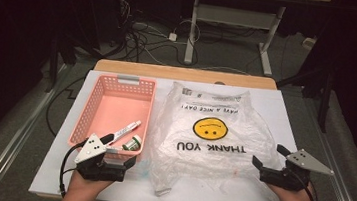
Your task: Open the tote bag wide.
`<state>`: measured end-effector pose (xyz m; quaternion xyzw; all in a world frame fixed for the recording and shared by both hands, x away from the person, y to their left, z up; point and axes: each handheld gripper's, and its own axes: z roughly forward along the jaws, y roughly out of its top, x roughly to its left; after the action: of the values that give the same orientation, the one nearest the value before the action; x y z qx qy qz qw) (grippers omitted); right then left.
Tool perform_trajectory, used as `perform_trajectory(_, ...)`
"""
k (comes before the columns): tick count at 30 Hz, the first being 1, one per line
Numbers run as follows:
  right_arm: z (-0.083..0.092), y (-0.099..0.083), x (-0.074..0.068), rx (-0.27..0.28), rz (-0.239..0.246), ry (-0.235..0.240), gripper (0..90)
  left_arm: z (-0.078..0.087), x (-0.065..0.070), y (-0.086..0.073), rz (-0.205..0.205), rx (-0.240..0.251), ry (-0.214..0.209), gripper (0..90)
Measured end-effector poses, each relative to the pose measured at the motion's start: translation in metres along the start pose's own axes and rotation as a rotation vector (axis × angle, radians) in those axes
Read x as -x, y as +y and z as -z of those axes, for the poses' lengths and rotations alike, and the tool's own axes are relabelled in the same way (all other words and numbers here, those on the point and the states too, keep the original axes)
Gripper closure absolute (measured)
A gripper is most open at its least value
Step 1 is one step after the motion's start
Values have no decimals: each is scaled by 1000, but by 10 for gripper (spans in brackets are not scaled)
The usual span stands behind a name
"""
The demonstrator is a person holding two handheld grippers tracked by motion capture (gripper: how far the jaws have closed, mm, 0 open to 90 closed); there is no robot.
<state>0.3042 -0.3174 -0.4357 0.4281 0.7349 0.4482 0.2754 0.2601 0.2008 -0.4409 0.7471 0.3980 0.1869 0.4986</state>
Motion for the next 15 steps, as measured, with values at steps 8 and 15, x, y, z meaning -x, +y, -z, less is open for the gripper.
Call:
perform_trajectory(8,-1,-18,39,-85,-115,-60,177,0,1,0,-12,-6,0,0)
perform_trajectory(15,-13,-30,51,-168,-169,-50,239,-2,2,-1,-18,-13,-4,0)
